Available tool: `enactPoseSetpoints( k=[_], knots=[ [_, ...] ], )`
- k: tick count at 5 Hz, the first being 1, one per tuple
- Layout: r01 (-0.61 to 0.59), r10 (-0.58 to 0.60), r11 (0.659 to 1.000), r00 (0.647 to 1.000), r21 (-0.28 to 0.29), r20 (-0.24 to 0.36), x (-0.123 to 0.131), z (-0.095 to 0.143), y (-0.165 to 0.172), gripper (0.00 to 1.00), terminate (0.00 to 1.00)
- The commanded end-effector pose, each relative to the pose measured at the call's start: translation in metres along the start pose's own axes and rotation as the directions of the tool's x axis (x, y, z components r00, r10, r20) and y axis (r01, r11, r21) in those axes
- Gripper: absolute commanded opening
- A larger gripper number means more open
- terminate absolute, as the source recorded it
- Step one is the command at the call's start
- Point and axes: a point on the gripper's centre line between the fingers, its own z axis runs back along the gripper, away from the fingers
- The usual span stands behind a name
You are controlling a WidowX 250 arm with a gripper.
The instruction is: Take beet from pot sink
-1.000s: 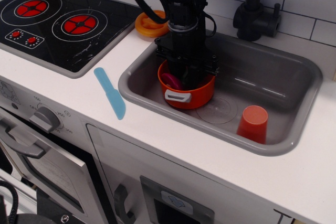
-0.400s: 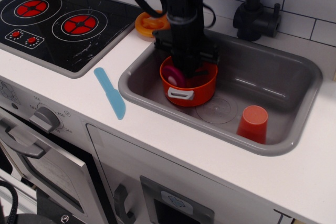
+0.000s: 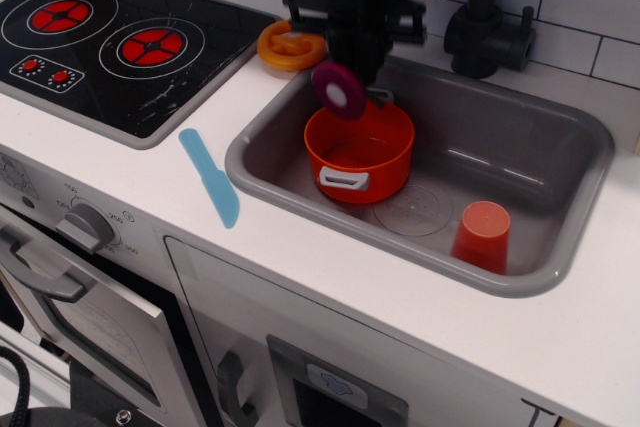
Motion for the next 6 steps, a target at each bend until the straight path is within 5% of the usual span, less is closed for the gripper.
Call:
enactPoseSetpoints(
  k=[1,4,6],
  knots=[
    [-0.026,0.031,0.997,0.996,-0.070,0.079,0.006,0.056,-0.019,0.00,0.00],
    [-0.021,0.027,0.996,0.997,-0.084,0.076,-0.018,0.012,-0.079,0.00,0.00],
    [-0.036,0.040,0.998,0.995,-0.042,0.090,-0.014,-0.023,-0.098,0.00,0.00]
  ],
)
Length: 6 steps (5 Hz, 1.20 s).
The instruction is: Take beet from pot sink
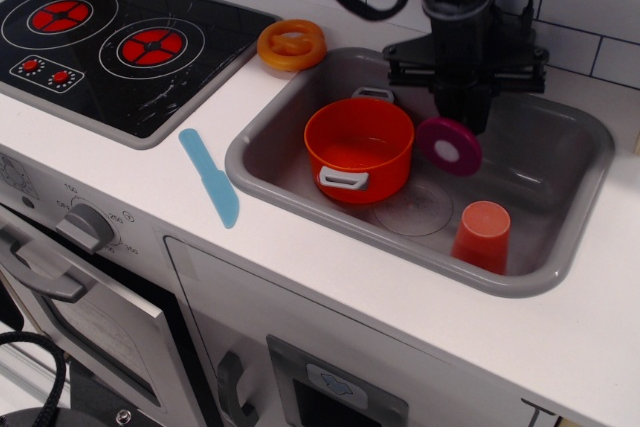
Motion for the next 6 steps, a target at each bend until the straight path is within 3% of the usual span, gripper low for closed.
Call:
enactPoseSetpoints(
  k=[1,2,4,6],
  knots=[
    [-0.017,0.015,0.999,0.998,0.032,0.067,0.024,-0.012,-0.013,0.00,0.00],
    [-0.032,0.030,0.999,0.999,0.043,0.033,0.025,-0.014,-0.014,1.00,0.00],
    [-0.058,0.056,0.995,0.998,0.078,0.018,0.023,0.000,-0.015,1.00,0.00],
    [-0.056,0.055,0.998,0.998,0.032,0.004,0.031,0.031,-0.009,1.00,0.00]
  ],
)
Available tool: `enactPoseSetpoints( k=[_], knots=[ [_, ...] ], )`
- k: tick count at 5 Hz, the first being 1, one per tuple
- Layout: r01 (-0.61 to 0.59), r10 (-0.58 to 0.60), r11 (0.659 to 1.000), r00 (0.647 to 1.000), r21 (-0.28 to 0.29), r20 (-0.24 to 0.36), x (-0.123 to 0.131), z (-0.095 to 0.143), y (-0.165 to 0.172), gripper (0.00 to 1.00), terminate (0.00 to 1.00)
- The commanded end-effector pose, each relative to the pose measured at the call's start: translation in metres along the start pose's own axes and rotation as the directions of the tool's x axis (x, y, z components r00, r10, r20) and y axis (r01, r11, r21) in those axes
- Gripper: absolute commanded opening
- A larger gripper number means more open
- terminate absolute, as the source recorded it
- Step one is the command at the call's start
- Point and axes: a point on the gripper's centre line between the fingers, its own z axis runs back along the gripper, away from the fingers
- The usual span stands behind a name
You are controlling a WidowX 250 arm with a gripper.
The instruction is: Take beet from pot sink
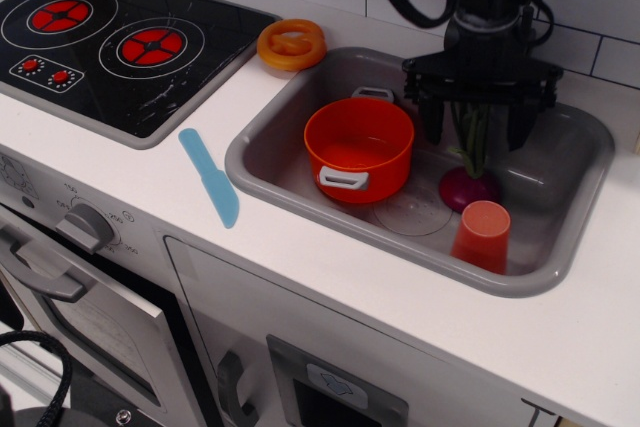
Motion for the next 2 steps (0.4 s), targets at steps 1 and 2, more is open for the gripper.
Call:
enactPoseSetpoints(
  k=[1,2],
  knots=[
    [0.020,-0.014,0.998,0.996,-0.066,0.086,0.0222,0.0477,0.0010,1.00,0.00],
    [0.020,-0.014,0.998,0.996,-0.066,0.086,0.0222,0.0477,0.0010,1.00,1.00]
  ],
)
